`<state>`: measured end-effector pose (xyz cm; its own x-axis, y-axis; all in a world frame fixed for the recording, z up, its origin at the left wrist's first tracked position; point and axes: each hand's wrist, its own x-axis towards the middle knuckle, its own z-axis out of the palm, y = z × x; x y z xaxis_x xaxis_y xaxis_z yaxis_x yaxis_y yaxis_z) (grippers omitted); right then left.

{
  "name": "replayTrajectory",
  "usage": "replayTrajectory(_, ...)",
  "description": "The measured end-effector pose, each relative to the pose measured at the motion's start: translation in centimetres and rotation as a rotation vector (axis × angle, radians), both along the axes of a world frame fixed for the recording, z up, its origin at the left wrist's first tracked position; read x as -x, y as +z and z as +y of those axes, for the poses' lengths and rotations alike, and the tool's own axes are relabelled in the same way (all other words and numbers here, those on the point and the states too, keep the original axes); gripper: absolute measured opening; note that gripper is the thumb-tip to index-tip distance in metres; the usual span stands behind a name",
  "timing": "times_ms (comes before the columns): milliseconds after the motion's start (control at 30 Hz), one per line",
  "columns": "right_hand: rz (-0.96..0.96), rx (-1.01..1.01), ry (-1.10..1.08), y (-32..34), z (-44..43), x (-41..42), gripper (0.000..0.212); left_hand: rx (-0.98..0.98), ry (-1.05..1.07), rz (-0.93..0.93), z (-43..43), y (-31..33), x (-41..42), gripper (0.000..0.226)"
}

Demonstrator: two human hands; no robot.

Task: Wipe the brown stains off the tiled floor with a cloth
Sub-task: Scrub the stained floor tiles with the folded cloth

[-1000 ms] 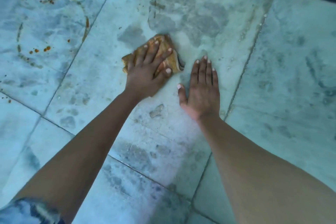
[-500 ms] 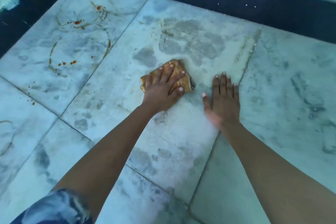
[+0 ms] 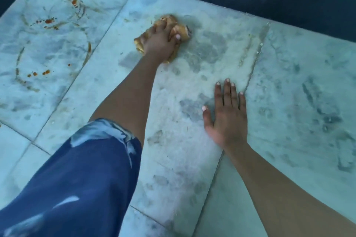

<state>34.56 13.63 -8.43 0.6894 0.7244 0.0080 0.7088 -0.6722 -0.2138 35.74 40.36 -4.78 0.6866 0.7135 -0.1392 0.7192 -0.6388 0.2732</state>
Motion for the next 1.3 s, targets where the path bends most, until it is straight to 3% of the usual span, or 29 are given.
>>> replayTrajectory(100, 0.000, -0.002, -0.002, 0.2, 0.0, -0.1, 0.070, -0.034, -0.297, 0.040, -4.7, -0.2, 1.1, 0.066)
replayTrajectory(200, 0.014, -0.014, -0.005, 0.2, 0.1, 0.0, 0.070, -0.071, -0.461, -0.044, -7.3, -1.0, 8.8, 0.065)
replayTrajectory(300, 0.010, -0.010, 0.004, 0.1, 0.0, -0.1, 0.072, -0.052, -0.237, -0.137, -4.6, -1.3, 15.1, 0.063)
replayTrajectory(433, 0.013, 0.051, 0.019, 0.1, 0.0, -0.1, 0.075, -0.051, 0.018, -0.135, -2.0, -0.8, 13.5, 0.062)
replayTrajectory(500, 0.029, 0.080, 0.014, 0.4, 0.0, -0.2, 0.071, -0.004, 0.049, -0.151, -3.9, -0.6, 12.5, 0.052)
replayTrajectory(667, 0.098, 0.160, 0.030, 1.2, 0.0, -0.4, 0.075, 0.120, -0.096, -0.221, -10.9, -0.6, 17.5, 0.049)
replayTrajectory(733, 0.233, 0.146, 0.055, 2.2, -0.1, -0.9, 0.076, 0.280, -0.007, -0.373, -13.3, 0.4, 20.0, 0.046)
replayTrajectory(833, 0.435, 0.029, 0.104, 4.7, -0.9, 0.3, 0.072, 0.696, 0.268, -0.724, -15.6, 3.6, 22.4, 0.026)
replayTrajectory(1000, 0.518, -0.331, 0.196, 8.8, -2.7, 8.3, 0.063, 1.305, 0.646, -1.184, -18.4, 8.1, 27.5, 0.047)
replayTrajectory(1167, 0.539, -0.448, 0.362, 11.7, -3.3, 15.7, 0.058, 1.420, 0.858, -1.398, -21.5, 11.9, 34.2, 0.047)
replayTrajectory(1300, 0.590, -0.445, 0.524, 13.2, -1.8, 22.4, 0.063, 1.281, 0.928, -1.497, -23.2, 14.8, 41.6, 0.042)
